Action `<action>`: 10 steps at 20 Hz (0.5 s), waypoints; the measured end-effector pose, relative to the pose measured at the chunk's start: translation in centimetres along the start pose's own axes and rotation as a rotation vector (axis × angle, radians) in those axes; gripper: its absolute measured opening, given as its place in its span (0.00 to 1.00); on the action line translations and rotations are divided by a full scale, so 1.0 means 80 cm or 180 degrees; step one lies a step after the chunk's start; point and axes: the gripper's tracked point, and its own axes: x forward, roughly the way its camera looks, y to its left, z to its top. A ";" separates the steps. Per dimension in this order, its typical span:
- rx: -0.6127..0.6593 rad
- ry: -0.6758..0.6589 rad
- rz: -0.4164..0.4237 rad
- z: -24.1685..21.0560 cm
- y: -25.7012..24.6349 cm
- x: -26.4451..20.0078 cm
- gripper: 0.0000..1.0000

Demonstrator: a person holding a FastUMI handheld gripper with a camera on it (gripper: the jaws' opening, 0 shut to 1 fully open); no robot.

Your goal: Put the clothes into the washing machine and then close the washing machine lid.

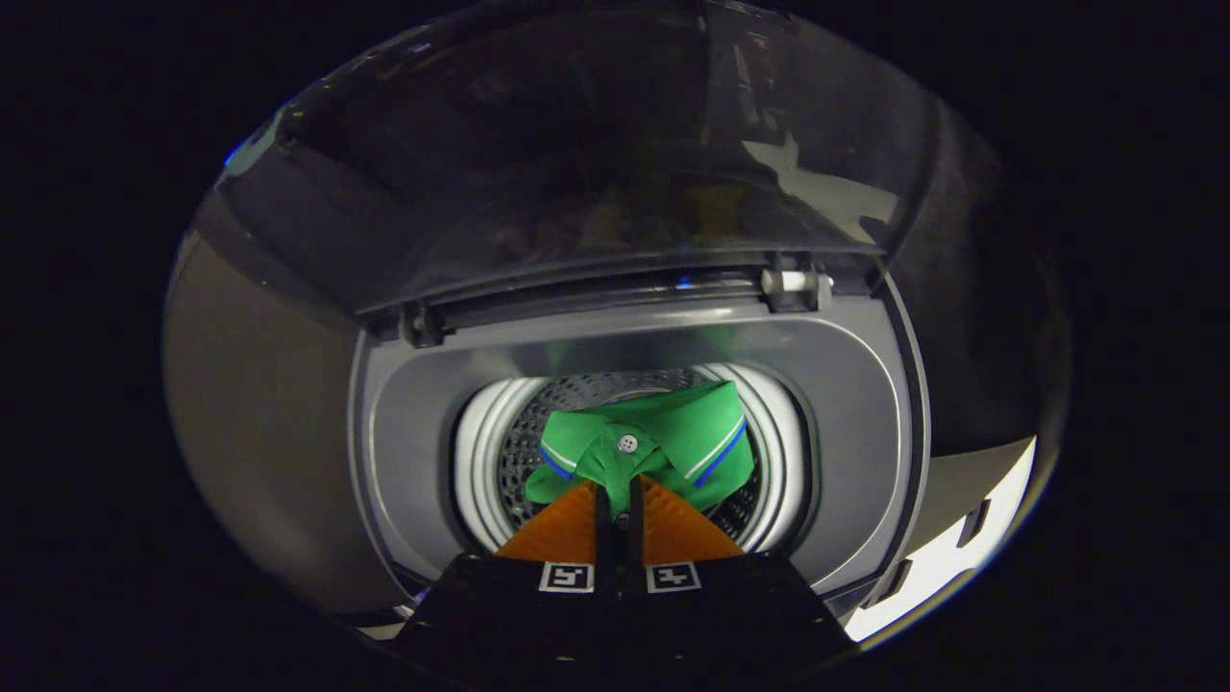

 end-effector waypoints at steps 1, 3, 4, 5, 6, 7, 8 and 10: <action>0.0058 -0.0025 0.0022 0.000 0.002 -0.004 0.13; 0.0173 -0.0180 0.0007 0.009 0.000 -0.007 0.72; 0.0193 -0.0271 -0.0042 0.006 -0.009 0.021 1.00; 0.0165 -0.0333 -0.0126 0.019 -0.015 -0.010 0.99; 0.0183 -0.0342 -0.0063 0.020 -0.011 -0.016 1.00; 0.0180 -0.0333 -0.0065 0.017 -0.010 -0.023 1.00; 0.0164 -0.0356 -0.0107 0.018 -0.013 -0.032 1.00; 0.0308 -0.0338 0.0078 0.016 0.003 -0.053 1.00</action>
